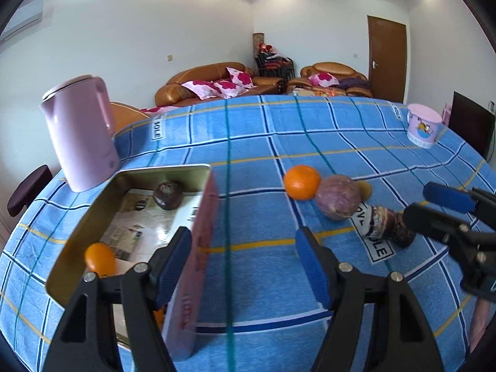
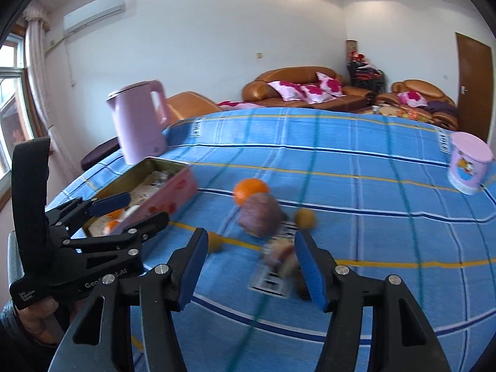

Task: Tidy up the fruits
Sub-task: 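Move both open tools back over the fruit pile, then grasp the yellow-green round fruit with the left tool while the right tool grasps a brown fruit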

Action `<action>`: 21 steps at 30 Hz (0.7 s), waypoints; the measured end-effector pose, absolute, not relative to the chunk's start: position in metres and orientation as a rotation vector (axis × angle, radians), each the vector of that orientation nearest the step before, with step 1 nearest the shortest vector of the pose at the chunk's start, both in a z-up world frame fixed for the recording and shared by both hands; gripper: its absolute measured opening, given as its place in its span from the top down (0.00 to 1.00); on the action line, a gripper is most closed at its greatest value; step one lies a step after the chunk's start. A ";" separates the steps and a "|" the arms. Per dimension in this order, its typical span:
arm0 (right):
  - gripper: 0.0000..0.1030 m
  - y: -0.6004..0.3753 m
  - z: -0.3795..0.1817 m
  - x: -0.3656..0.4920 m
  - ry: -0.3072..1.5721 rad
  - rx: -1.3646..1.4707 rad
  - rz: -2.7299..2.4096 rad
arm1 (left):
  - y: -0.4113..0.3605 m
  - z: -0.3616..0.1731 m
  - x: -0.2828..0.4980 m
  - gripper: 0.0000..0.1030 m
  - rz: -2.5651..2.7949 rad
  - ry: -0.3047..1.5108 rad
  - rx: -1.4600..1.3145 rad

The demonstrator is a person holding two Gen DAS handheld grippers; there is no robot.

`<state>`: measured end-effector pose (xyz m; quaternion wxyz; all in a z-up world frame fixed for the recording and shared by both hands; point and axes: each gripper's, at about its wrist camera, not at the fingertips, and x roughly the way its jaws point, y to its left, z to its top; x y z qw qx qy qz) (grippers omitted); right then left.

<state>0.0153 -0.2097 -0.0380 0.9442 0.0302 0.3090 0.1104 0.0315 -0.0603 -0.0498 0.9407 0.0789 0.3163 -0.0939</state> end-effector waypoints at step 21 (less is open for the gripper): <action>0.42 -0.226 -0.059 0.023 0.700 -0.040 0.118 | -0.086 -0.066 0.052 0.30 -0.273 0.732 0.199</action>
